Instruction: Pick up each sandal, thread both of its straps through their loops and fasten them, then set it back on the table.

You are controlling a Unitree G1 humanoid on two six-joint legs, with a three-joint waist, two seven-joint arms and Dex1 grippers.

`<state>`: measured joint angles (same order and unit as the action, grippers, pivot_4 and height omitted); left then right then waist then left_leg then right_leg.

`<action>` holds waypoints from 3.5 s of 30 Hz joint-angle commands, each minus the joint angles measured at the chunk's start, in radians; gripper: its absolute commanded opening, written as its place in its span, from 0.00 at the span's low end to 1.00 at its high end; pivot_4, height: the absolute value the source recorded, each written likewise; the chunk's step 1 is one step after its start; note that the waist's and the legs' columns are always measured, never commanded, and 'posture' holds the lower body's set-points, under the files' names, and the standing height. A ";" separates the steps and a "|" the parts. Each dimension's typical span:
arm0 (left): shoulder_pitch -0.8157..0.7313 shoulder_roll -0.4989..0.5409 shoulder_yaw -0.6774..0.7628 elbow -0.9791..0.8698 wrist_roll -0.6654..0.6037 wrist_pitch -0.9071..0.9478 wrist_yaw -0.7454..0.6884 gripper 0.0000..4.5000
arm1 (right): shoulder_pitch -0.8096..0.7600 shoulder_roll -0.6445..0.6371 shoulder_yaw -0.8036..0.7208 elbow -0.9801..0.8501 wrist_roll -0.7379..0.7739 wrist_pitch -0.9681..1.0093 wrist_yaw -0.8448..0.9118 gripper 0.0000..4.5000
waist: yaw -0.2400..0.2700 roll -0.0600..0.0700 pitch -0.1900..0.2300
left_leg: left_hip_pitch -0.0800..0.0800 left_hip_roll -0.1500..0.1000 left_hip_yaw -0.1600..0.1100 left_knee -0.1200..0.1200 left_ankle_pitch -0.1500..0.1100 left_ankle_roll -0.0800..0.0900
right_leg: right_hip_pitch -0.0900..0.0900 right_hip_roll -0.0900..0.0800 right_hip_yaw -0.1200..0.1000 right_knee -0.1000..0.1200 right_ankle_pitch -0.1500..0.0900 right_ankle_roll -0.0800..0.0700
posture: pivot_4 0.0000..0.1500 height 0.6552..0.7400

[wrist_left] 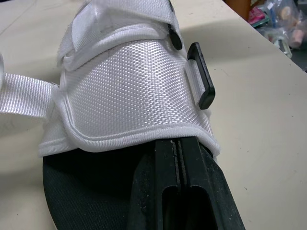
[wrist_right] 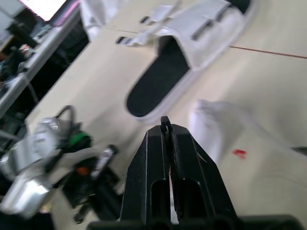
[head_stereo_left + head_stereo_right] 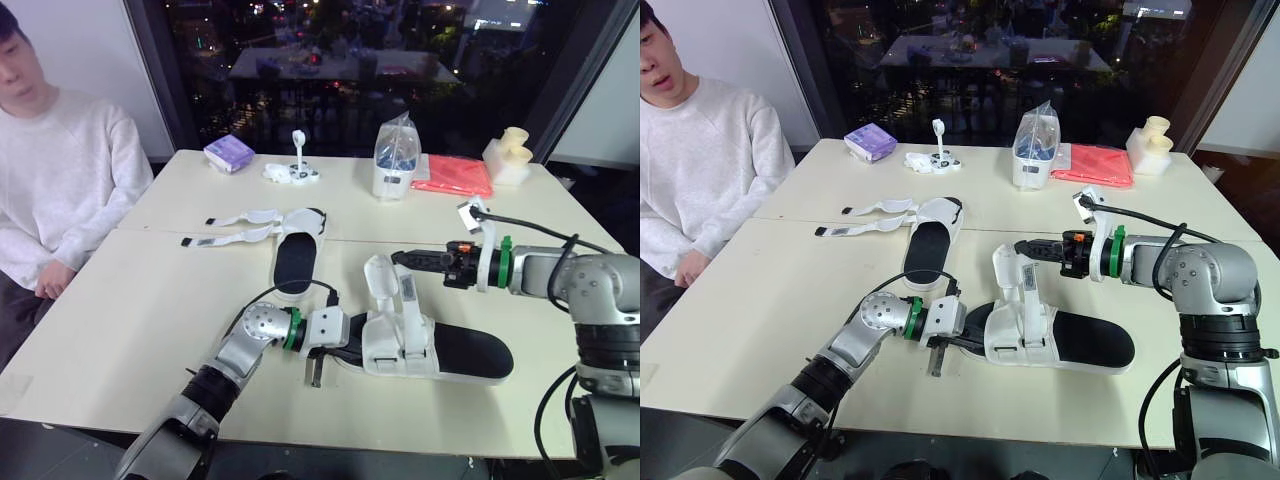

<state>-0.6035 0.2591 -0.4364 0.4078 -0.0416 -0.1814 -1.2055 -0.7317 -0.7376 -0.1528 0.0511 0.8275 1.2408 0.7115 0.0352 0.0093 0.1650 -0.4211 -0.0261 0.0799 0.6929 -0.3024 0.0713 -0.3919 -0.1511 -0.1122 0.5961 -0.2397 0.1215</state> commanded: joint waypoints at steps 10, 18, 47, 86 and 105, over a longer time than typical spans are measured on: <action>0.070 0.030 -0.107 0.069 0.089 0.022 -0.053 0.00 | 0.030 0.013 0.006 0.130 -0.137 -0.128 0.007 0.01 | -0.005 0.000 0.000 | 0.000 0.000 0.000 0.000 0.000 0.000 | 0.001 0.000 -0.001 0.000 0.000 0.000 | 1.00 1.00; 0.073 0.030 -0.108 0.067 0.088 0.020 -0.052 0.00 | 0.094 0.069 0.028 0.097 -0.187 -0.141 -0.032 0.01 | -0.010 0.004 -0.004 | 0.001 0.000 0.000 0.000 0.000 0.000 | 0.002 0.000 -0.001 0.000 0.000 0.001 | 1.00 1.00; 0.062 0.031 -0.101 0.079 0.096 0.015 -0.045 0.00 | 0.166 -0.010 0.162 -0.061 -0.493 -0.501 0.009 0.75 | -0.023 0.006 -0.011 | 0.006 0.000 0.000 -0.002 0.001 0.000 | 0.004 0.000 -0.002 -0.001 0.000 0.001 | 1.00 1.00; 0.083 0.025 -0.093 0.070 0.101 0.009 0.000 0.00 | -0.240 0.313 -0.013 0.404 -0.207 -0.057 0.023 0.75 | -0.023 0.004 -0.013 | 0.006 -0.002 -0.001 -0.004 0.000 -0.001 | 0.003 -0.002 -0.003 0.000 0.000 0.001 | 1.00 1.00; 0.079 0.023 -0.095 0.071 0.101 0.007 -0.002 0.00 | -0.297 0.312 -0.096 0.397 -0.171 -0.075 0.015 0.34 | -0.023 0.004 -0.013 | 0.006 -0.002 -0.001 -0.005 -0.001 -0.003 | 0.003 -0.002 -0.003 0.000 0.000 0.001 | 1.00 1.00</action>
<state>-0.5826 0.2727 -0.4381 0.4067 -0.0316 -0.2111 -1.1894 -0.9909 -0.4195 -0.2148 0.4734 0.6319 1.1832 0.7217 0.0122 0.0132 0.1524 -0.4153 -0.0280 0.0793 0.6883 -0.3032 0.0678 -0.3890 -0.1527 -0.1149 0.5959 -0.2393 0.1222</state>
